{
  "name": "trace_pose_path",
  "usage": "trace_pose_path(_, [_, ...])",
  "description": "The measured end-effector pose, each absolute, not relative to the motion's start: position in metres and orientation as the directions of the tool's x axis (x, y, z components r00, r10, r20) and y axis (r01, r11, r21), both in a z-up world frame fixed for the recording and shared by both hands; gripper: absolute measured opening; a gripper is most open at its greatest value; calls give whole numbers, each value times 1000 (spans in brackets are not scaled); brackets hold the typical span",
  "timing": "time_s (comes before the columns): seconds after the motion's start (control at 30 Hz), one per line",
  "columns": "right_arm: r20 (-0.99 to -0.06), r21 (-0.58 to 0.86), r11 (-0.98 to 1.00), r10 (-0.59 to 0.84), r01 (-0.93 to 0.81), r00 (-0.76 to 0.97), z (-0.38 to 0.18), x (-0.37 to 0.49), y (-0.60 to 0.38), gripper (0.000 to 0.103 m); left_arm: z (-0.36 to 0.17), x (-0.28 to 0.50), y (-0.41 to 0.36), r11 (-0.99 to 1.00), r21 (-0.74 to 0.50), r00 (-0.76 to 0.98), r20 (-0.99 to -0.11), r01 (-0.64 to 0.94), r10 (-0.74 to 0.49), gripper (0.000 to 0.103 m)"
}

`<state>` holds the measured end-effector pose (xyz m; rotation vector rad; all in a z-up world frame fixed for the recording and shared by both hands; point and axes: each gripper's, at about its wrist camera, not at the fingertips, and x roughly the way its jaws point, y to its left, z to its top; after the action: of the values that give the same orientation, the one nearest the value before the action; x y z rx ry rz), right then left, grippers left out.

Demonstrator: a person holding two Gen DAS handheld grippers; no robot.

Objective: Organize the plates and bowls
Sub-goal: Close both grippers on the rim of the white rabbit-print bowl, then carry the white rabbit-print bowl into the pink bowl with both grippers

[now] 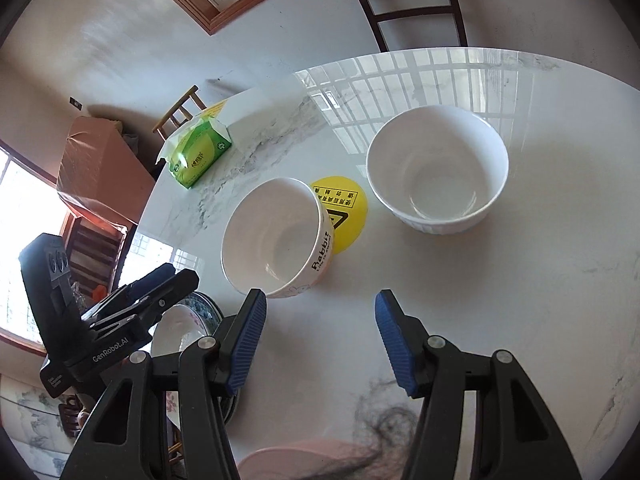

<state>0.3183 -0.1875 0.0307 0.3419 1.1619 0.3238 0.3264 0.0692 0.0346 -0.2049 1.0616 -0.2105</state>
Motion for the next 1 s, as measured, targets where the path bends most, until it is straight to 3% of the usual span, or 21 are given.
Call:
trace_pose_path(0.47, [-871, 397, 916, 393, -49, 295, -1, 356, -164, 33, 11, 360, 62, 935, -347, 424, -838, 74, -344, 71])
trace_pose_path(0.57, [-873, 401, 915, 397, -46, 283, -5, 359, -163, 29, 2, 365, 63, 929, -364, 397, -845, 63, -358, 50])
trace_pose_path(0.6, [-874, 399, 916, 395, -47, 282, -6, 360, -162, 29, -2, 367, 62, 926, -371, 378, -850, 64, -366, 34])
trace_pose_path(0.63, [-875, 397, 917, 394, -47, 281, -6, 360, -162, 29, -6, 368, 62, 921, -385, 362, -851, 63, -380, 27])
trace_pose_path(0.73, [-875, 403, 914, 399, -47, 272, -9, 363, -160, 27, -8, 368, 61, 910, -412, 366, -840, 53, -401, 22])
trace_pose_path(0.83, [-875, 409, 912, 405, -46, 263, -12, 365, -158, 24, -6, 365, 56, 920, -387, 382, -843, 63, -380, 22])
trace_pose_path(0.9, [-874, 413, 909, 412, -53, 257, -14, 366, -155, 17, -5, 363, 54, 929, -363, 393, -846, 69, -360, 22])
trace_pose_path(1.0, [-877, 394, 916, 398, -72, 268, -13, 365, -150, 15, -3, 357, 50, 949, -310, 420, -854, 63, -307, 19])
